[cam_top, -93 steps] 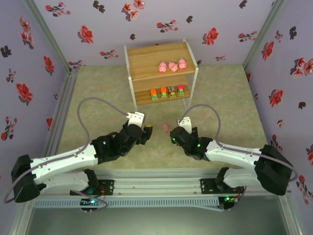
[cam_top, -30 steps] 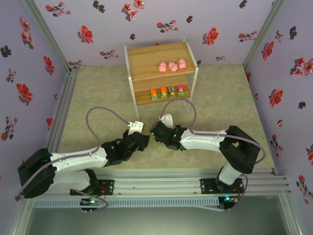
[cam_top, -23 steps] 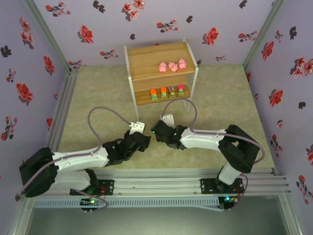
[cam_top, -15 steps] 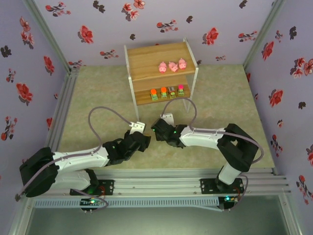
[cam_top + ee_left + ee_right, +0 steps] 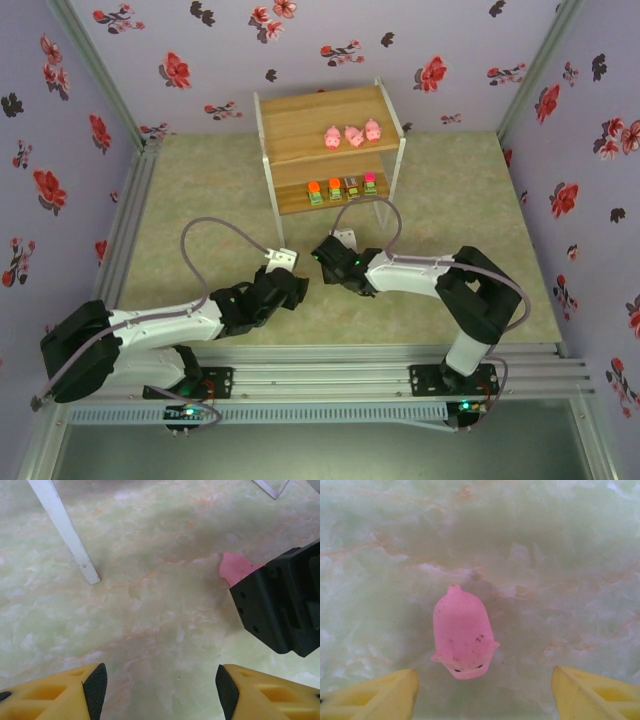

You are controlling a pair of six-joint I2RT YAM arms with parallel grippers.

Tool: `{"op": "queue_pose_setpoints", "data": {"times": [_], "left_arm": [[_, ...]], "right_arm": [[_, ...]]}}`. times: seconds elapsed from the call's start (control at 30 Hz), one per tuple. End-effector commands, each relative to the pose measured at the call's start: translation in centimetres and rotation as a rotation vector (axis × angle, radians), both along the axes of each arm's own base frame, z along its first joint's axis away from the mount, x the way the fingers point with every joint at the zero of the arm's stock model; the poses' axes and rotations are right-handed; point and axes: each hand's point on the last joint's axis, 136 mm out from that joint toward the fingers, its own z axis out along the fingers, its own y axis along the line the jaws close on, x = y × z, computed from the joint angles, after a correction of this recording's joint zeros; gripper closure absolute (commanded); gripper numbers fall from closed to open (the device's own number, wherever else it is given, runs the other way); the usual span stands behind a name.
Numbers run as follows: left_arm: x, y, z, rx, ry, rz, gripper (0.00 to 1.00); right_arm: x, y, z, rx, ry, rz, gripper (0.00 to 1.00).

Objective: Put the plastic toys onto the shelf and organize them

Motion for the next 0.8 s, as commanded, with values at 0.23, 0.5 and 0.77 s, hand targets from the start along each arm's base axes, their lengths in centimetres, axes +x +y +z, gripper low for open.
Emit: {"op": "queue_pose_setpoints", "data": {"times": [0.23,0.5,0.77], "left_arm": [[0.59,-0.09,0.39,-0.001,-0.012,0.004,0.37],[0.6,0.09,0.31,-0.004,-0.011,0.008,0.37],[0.65,0.38,0.33,-0.005,-0.011,0.013,0.37]], "right_arm": [[0.76,1.35,-0.59,0.006,0.021,0.051,0.4],[1.24,1.34,-0.71,0.001,0.019,0.069,0.43],[1.38,1.68,-0.91,0.012,0.043,0.112,0.46]]}}
